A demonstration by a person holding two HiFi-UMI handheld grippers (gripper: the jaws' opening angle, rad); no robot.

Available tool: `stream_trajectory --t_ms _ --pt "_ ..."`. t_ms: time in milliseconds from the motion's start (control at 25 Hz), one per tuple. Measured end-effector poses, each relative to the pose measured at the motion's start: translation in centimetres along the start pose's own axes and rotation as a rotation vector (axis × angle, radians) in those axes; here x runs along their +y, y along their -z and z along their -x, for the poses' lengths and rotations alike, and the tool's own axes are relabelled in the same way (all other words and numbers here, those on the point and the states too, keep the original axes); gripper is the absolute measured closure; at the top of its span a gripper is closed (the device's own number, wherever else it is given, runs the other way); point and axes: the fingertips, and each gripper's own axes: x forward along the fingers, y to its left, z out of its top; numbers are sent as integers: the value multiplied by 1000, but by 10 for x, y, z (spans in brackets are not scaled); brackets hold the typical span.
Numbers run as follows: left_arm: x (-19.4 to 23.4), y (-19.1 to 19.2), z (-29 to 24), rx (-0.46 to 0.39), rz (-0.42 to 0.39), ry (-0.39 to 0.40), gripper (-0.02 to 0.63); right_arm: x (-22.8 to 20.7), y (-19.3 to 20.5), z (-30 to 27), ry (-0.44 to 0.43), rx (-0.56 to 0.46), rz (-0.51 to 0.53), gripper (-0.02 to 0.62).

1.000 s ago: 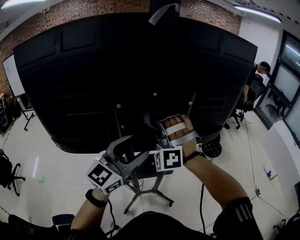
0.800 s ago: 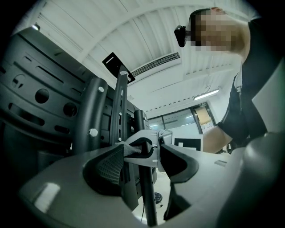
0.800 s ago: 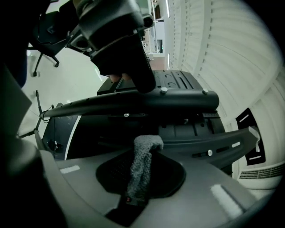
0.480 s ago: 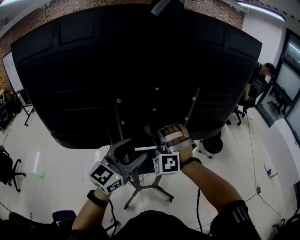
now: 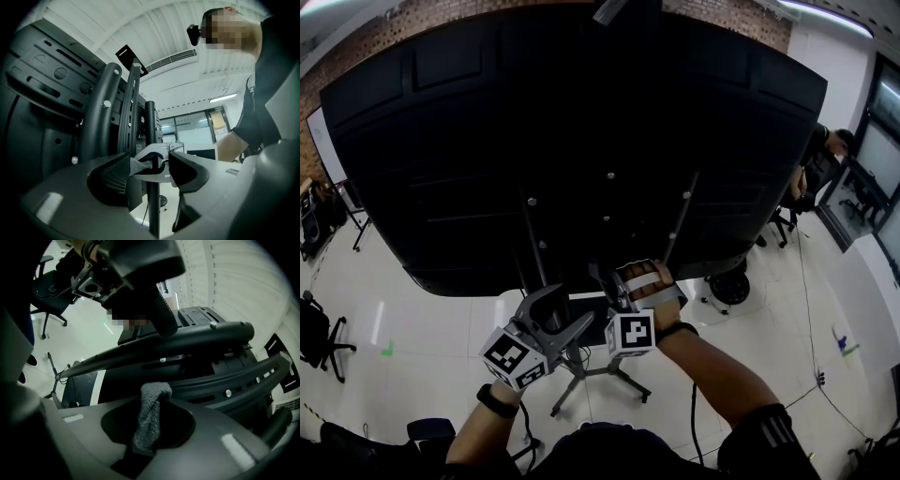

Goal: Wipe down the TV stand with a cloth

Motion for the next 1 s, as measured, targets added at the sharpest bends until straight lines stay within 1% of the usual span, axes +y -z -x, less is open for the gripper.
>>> stream_trajectory --t_ms 80,200,280,360,440,640,840,1000 --pt "-1 0 -2 -1 1 0 325 -4 -2 5 3 -22 -36 533" --pt "-4 -4 -6 -10 -5 5 325 -18 -5 20 39 -64 -67 532" --pt "-9 -11 -10 -24 -16 10 325 -32 -8 33 67 -105 -88 532" --pt "-14 -23 -15 -47 -36 20 325 -49 -9 49 93 -161 -145 532" --pt "-22 -35 -22 -69 -60 36 325 -71 -7 67 137 -207 -205 531" --pt "-45 -65 -41 -127 -108 87 325 -127 15 111 256 -269 -312 528" --pt "-64 -84 -63 -162 -142 134 325 -177 55 143 384 -251 -337 525" --pt "-74 -92 -83 -174 -152 163 325 -199 89 147 420 -228 -393 525"
